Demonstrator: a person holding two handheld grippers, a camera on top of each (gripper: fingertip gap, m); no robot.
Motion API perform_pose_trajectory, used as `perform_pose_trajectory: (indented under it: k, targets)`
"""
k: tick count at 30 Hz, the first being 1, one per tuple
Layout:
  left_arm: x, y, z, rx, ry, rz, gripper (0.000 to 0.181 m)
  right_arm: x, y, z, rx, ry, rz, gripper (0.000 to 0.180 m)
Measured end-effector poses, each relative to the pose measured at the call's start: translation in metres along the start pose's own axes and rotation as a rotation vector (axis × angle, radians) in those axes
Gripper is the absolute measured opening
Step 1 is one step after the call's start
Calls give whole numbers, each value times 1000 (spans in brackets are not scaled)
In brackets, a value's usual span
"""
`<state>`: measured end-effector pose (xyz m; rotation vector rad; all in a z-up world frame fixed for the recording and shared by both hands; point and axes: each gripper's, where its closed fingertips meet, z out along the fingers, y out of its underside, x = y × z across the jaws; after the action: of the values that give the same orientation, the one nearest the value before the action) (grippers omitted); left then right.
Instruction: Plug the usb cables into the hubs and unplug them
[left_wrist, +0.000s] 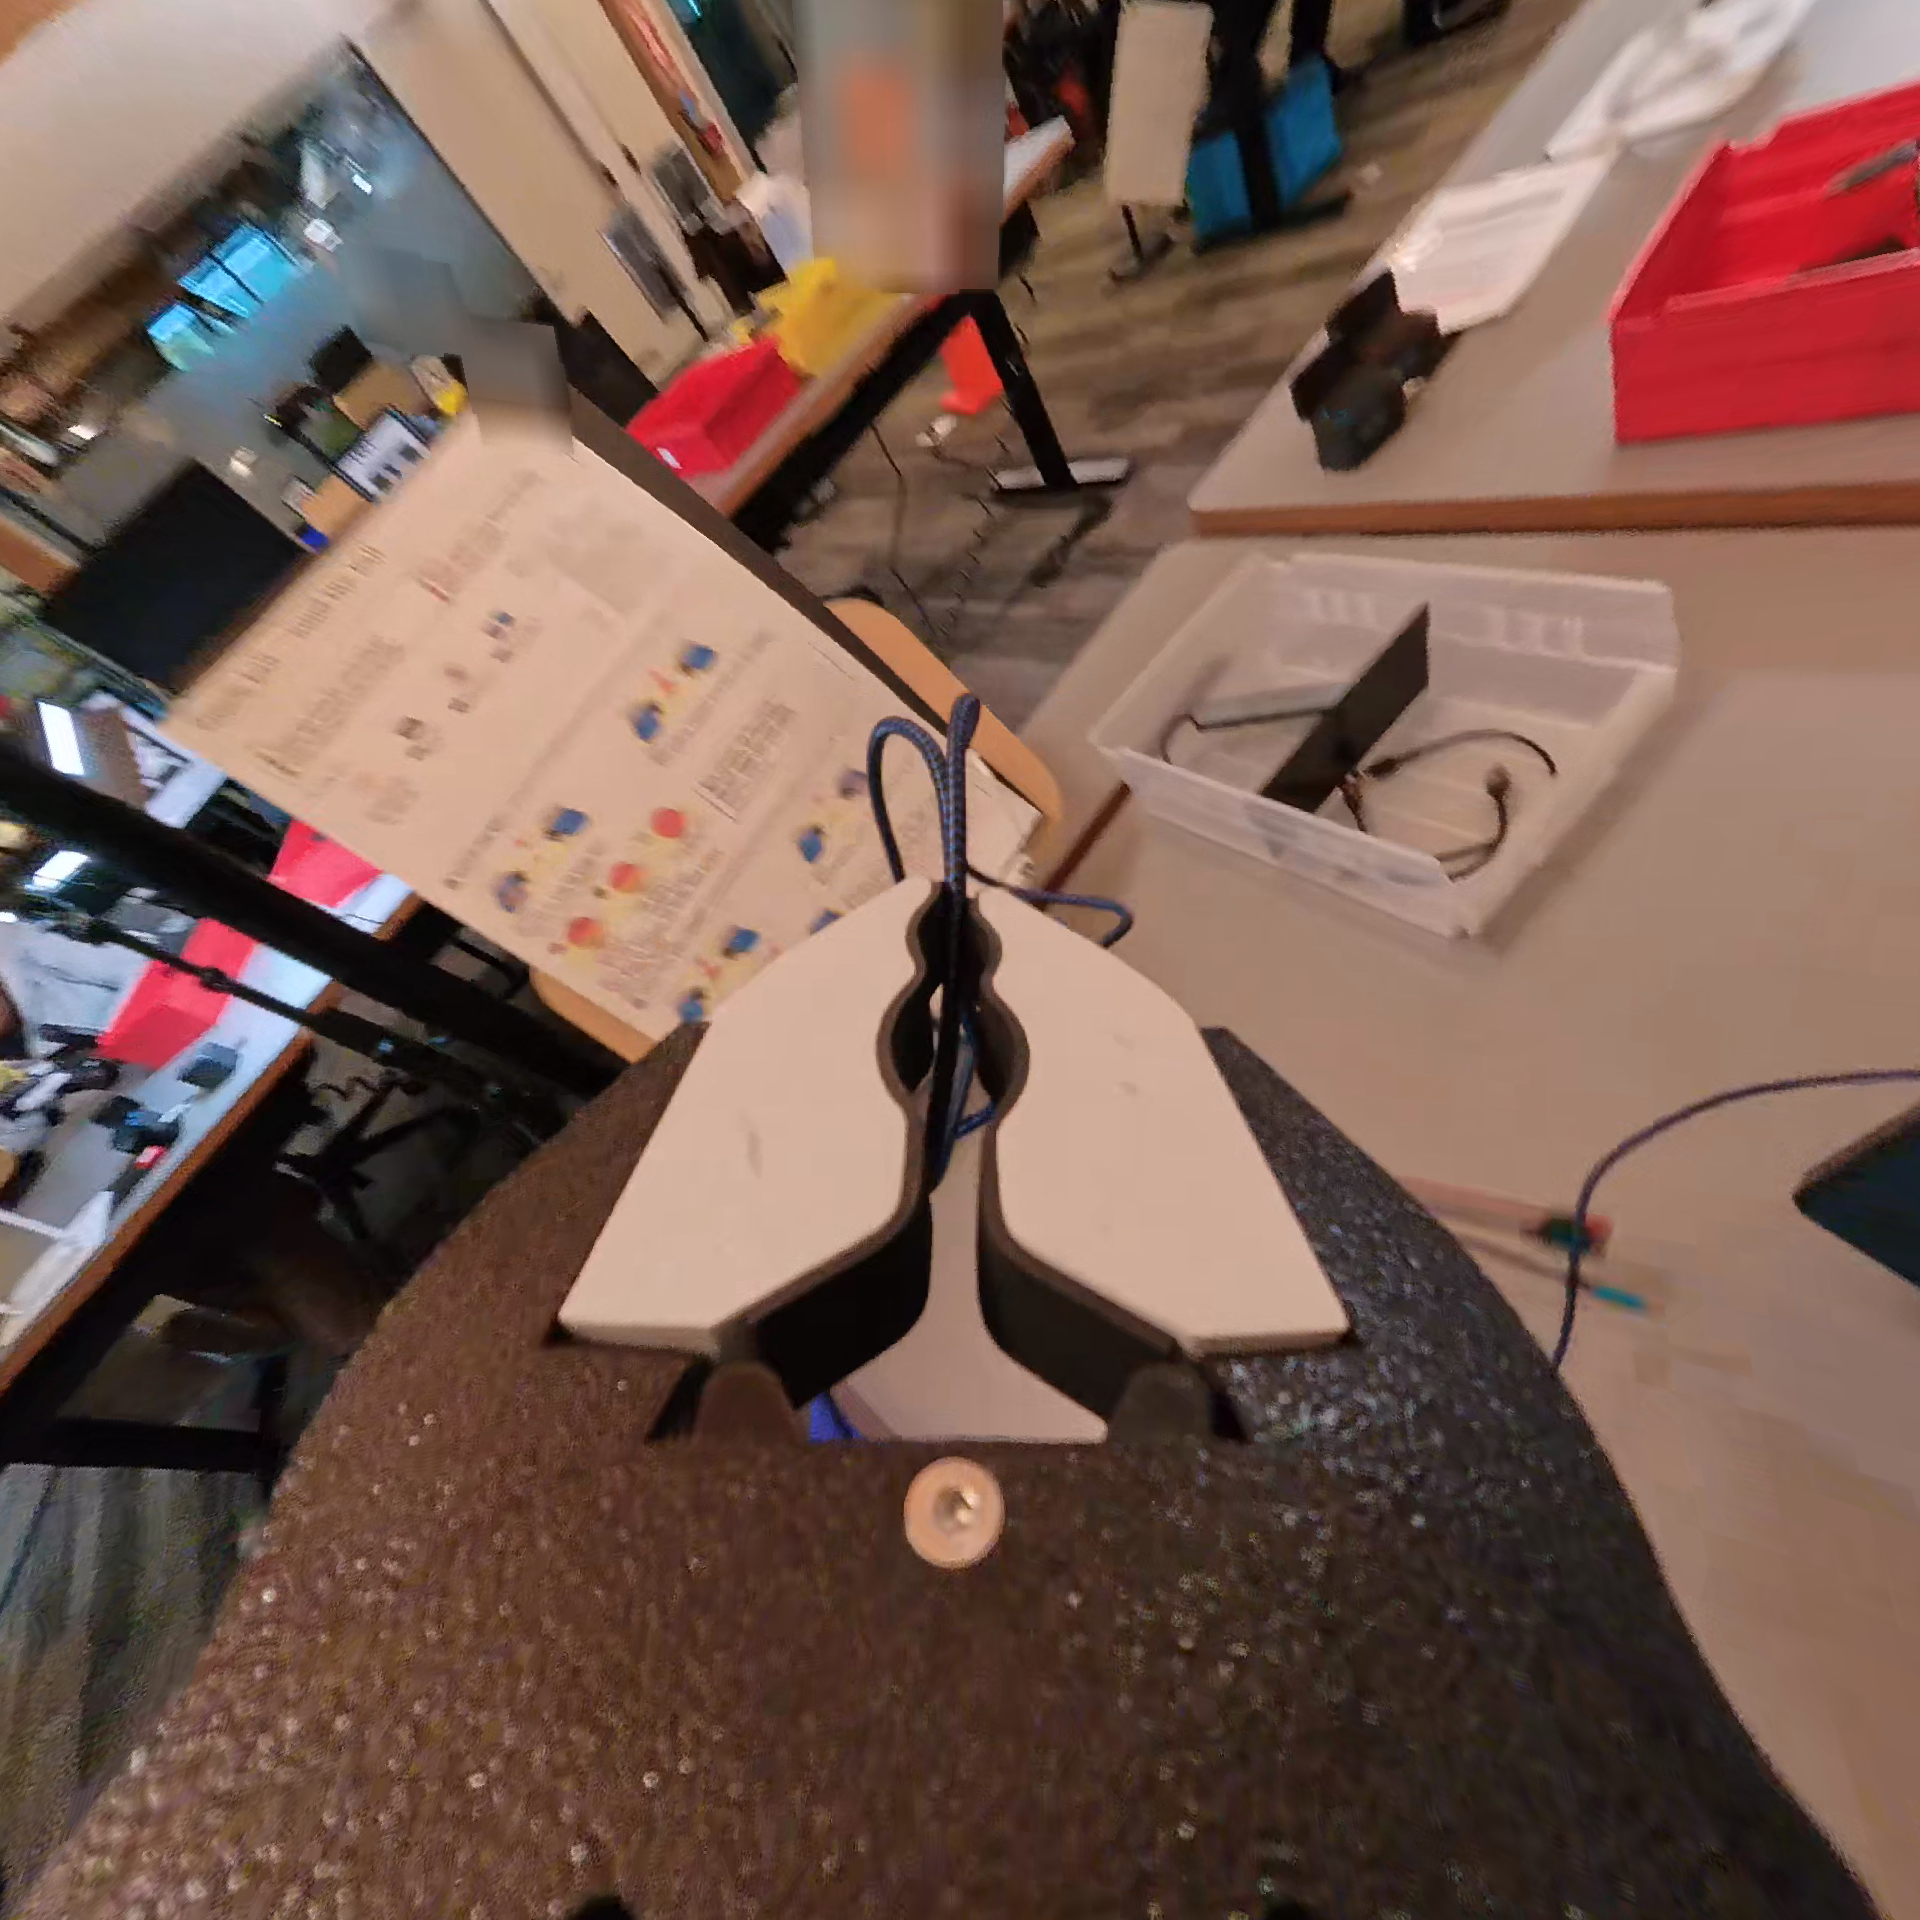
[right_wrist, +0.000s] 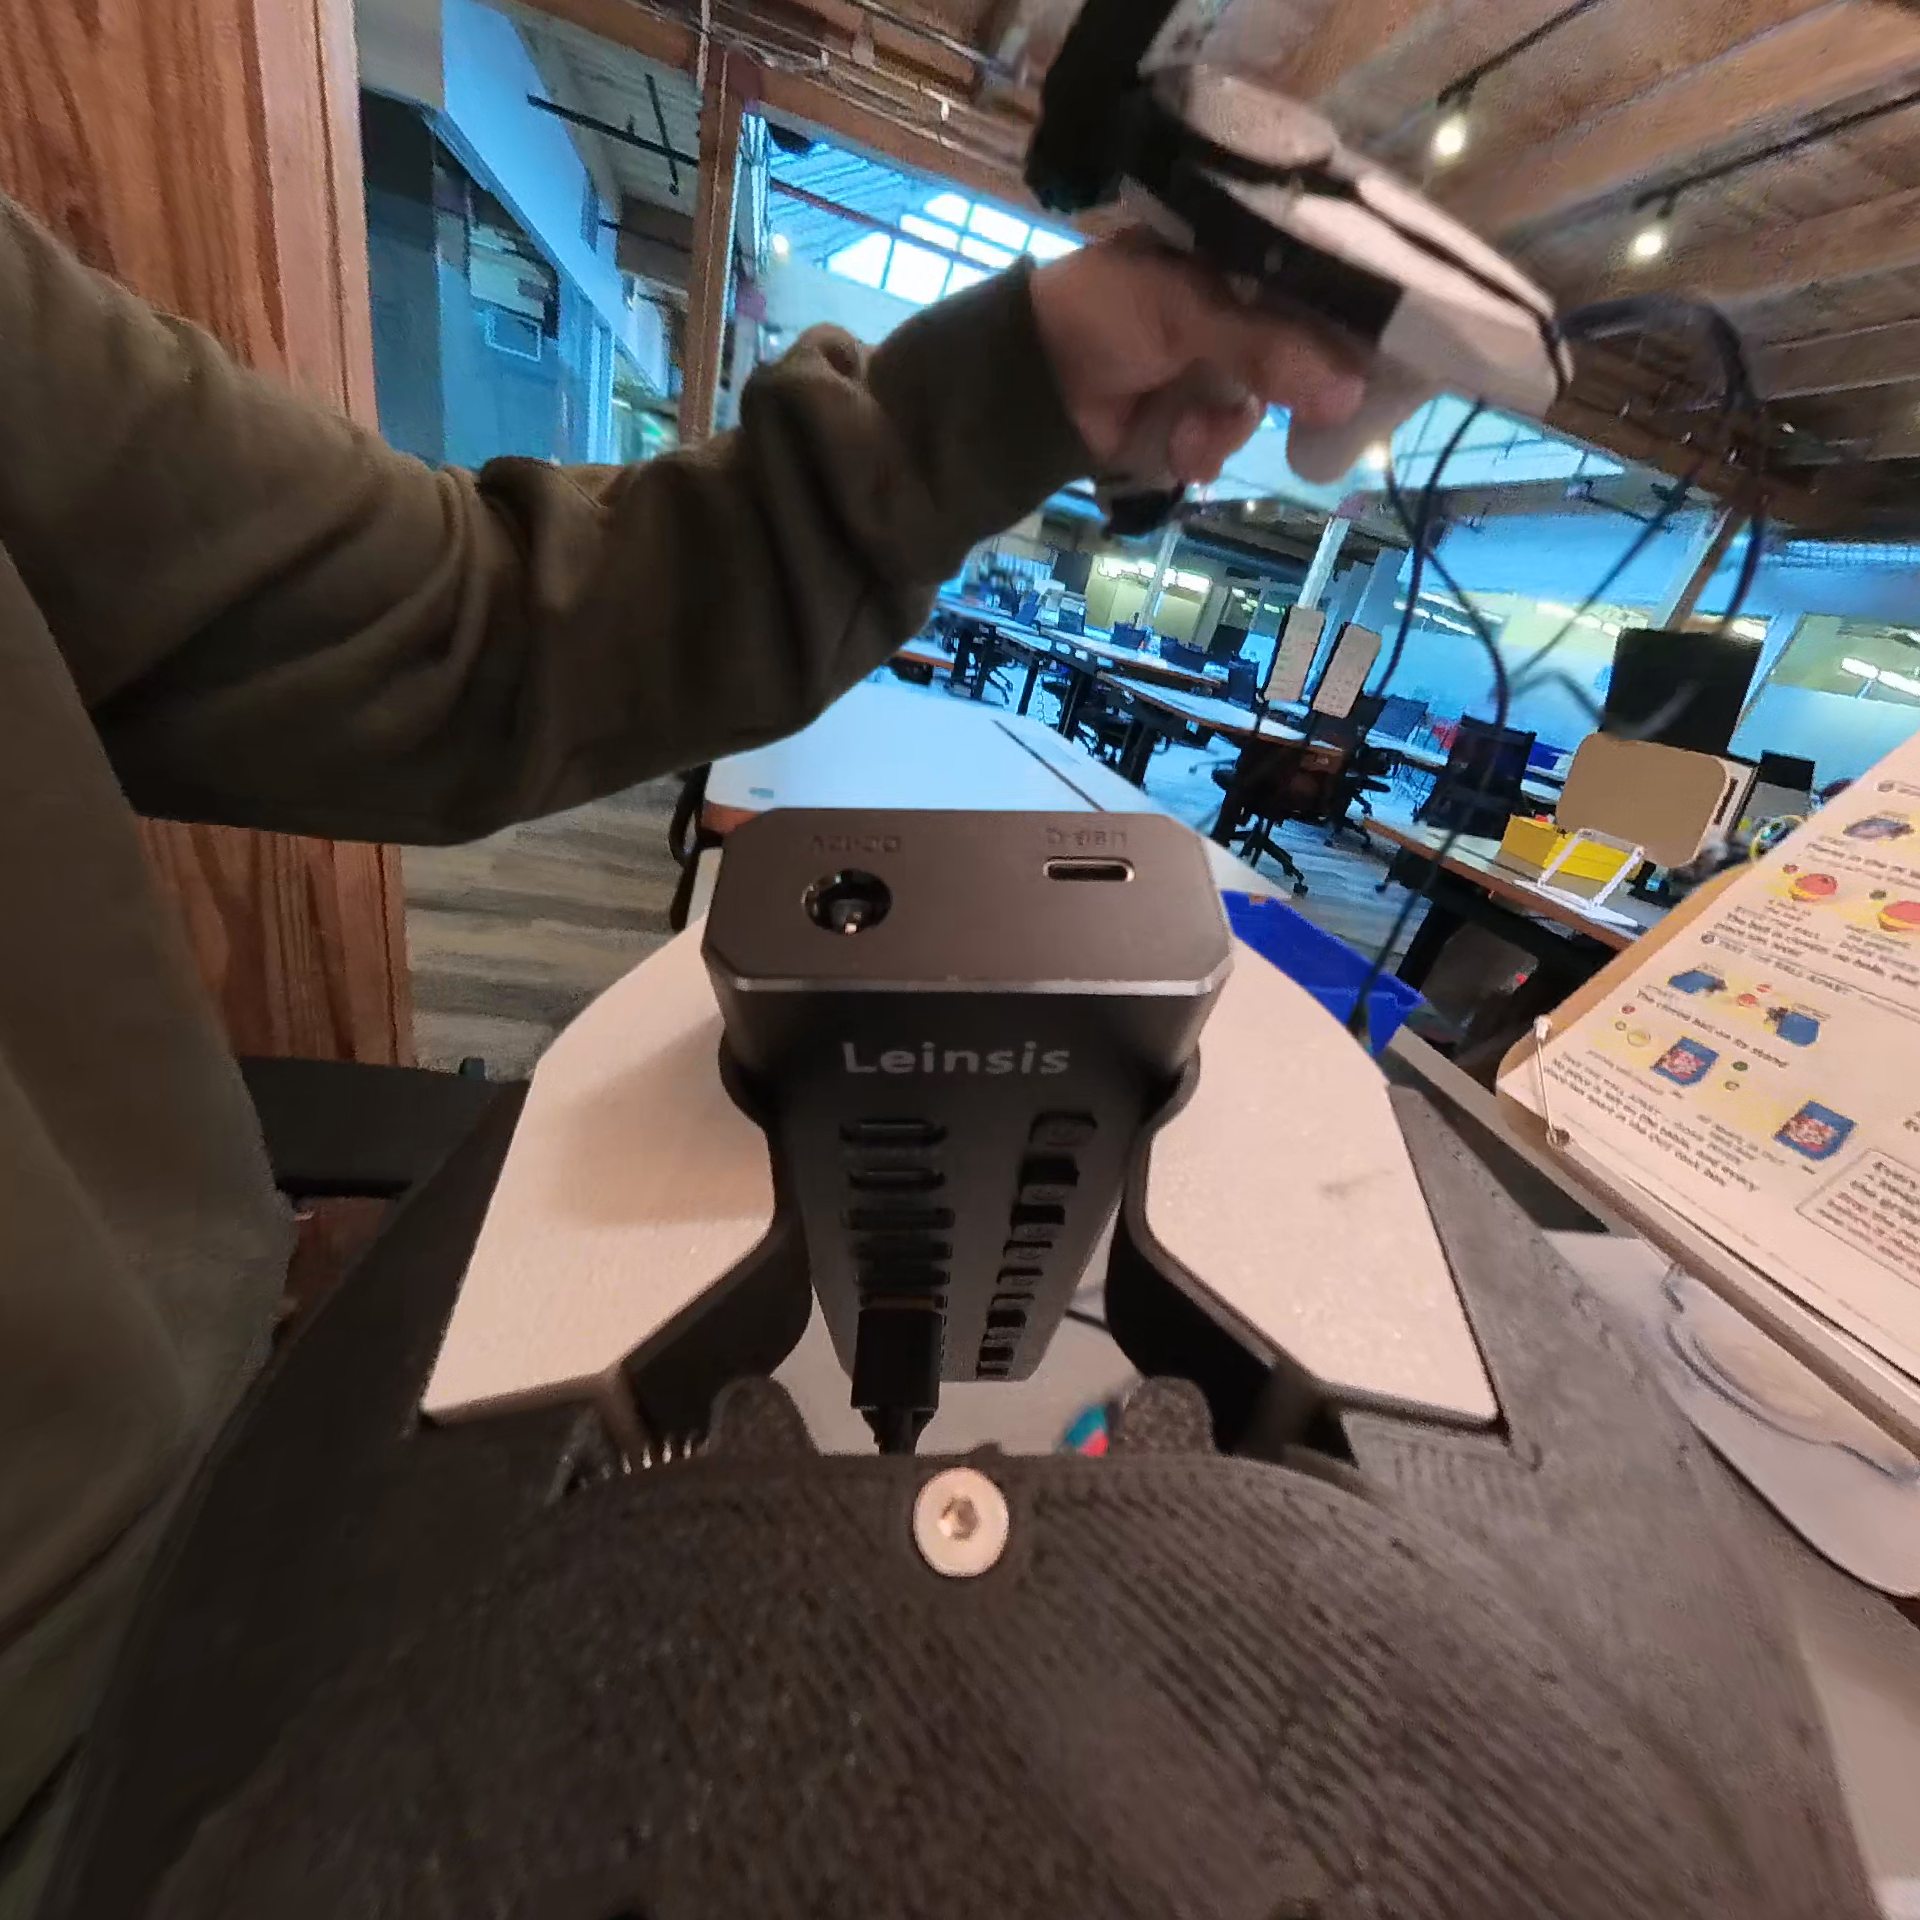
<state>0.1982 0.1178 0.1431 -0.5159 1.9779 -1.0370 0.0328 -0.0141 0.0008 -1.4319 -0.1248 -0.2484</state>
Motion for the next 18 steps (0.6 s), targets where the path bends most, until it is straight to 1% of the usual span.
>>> perform_pose_trajectory:
  k: [3,5,7,10,12,16,17,18]
  targets:
    - [43,38,41,-49,118,-28,1,-2,10,-6,-47,11,1,72]
    - [61,68,66,-102,144,-14,1,-4,15,-9,-75,2,14,74]
    - [78,91,87,-124,177,-7,1,-7,16,-11,-80,-10,14,72]
    - [93,130,111,-208,183,-52,2,-10,17,-14,-74,-27,28,72]
    - [95,154,123,-244,160,-57,2,-12,17,-14,-68,-40,31,72]
    - [107,197,132,-318,203,-125,2,-15,18,-12,-67,-70,44,72]
    - [110,207,132,-345,230,-139,4,-16,18,-12,-62,-75,49,72]
    - [111,214,131,-359,235,-154,11,-15,18,-11,-57,-75,55,72]
